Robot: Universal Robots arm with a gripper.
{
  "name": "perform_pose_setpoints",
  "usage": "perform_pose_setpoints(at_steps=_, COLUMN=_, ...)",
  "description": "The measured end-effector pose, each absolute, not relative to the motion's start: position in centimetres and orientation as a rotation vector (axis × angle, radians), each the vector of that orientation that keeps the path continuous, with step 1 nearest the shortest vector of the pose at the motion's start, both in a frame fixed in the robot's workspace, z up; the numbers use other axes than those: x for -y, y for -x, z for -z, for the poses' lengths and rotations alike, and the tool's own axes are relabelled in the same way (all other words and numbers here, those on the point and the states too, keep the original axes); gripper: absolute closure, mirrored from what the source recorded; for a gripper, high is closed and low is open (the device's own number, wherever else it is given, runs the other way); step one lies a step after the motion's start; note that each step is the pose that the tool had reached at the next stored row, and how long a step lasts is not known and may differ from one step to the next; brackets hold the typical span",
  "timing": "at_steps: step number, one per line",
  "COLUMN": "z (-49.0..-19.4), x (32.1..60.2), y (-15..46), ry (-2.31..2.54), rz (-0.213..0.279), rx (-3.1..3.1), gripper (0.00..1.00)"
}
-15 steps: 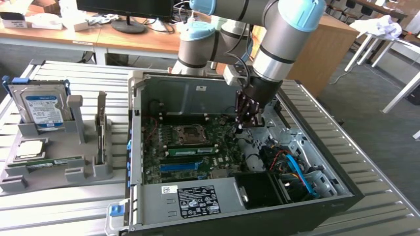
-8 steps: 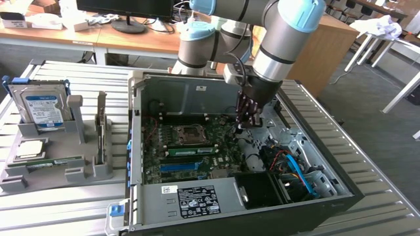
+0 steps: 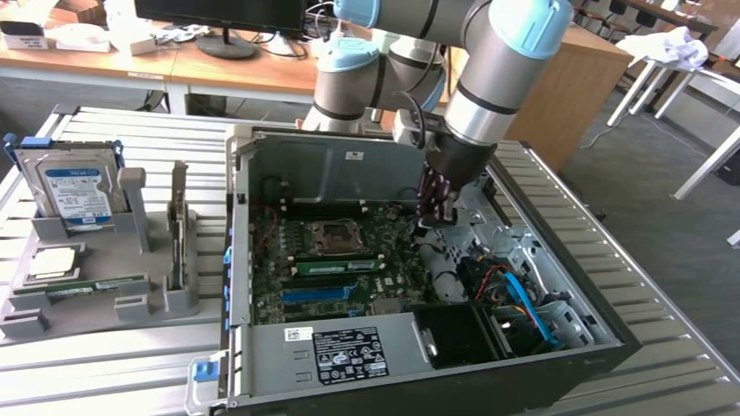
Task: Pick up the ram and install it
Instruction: 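Press down the ram until it locks into place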
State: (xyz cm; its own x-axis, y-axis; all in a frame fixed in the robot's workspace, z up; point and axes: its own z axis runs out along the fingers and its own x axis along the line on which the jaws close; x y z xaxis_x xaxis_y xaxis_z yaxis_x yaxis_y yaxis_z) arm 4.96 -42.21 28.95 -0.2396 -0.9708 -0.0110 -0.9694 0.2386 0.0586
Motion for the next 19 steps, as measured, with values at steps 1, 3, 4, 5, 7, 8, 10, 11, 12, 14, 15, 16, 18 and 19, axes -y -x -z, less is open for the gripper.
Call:
perform_pose_setpoints(at_steps=1, z=-28.93, x=42.21, y=-4.96, ry=-1.901, rz=0.083, rx=2.465, gripper=0.89)
perform_pose_setpoints(at_steps=3, z=-28.89, x=42.2, y=-4.96, ry=-1.863, rz=0.084, rx=2.495, gripper=0.89)
perform_pose_setpoints(at_steps=4, z=-28.88, x=42.2, y=-4.97, ry=-1.846, rz=0.084, rx=2.508, gripper=0.89)
perform_pose_setpoints(at_steps=5, z=-28.87, x=42.2, y=-4.97, ry=-1.83, rz=0.084, rx=2.521, gripper=0.89)
perform_pose_setpoints(at_steps=7, z=-28.85, x=42.2, y=-4.97, ry=-1.802, rz=0.085, rx=2.542, gripper=0.89)
perform_pose_setpoints(at_steps=8, z=-28.84, x=42.2, y=-4.96, ry=-1.786, rz=0.085, rx=2.553, gripper=0.89)
perform_pose_setpoints(at_steps=10, z=-28.82, x=42.2, y=-4.96, ry=-1.751, rz=0.085, rx=2.578, gripper=0.89)
perform_pose_setpoints(at_steps=11, z=-28.81, x=42.2, y=-4.96, ry=-1.731, rz=0.086, rx=2.592, gripper=0.89)
perform_pose_setpoints(at_steps=12, z=-28.8, x=42.2, y=-4.96, ry=-1.712, rz=0.086, rx=2.605, gripper=0.89)
perform_pose_setpoints(at_steps=14, z=-28.78, x=42.2, y=-4.96, ry=-1.674, rz=0.086, rx=2.631, gripper=0.89)
perform_pose_setpoints(at_steps=15, z=-28.77, x=42.2, y=-4.96, ry=-1.656, rz=0.087, rx=2.643, gripper=0.89)
perform_pose_setpoints(at_steps=16, z=-28.76, x=42.2, y=-4.96, ry=-1.639, rz=0.087, rx=2.654, gripper=0.89)
perform_pose_setpoints(at_steps=18, z=-28.75, x=42.2, y=-4.96, ry=-1.605, rz=0.087, rx=2.675, gripper=0.89)
perform_pose_setpoints(at_steps=19, z=-28.74, x=42.2, y=-4.96, ry=-1.591, rz=0.088, rx=2.684, gripper=0.89)
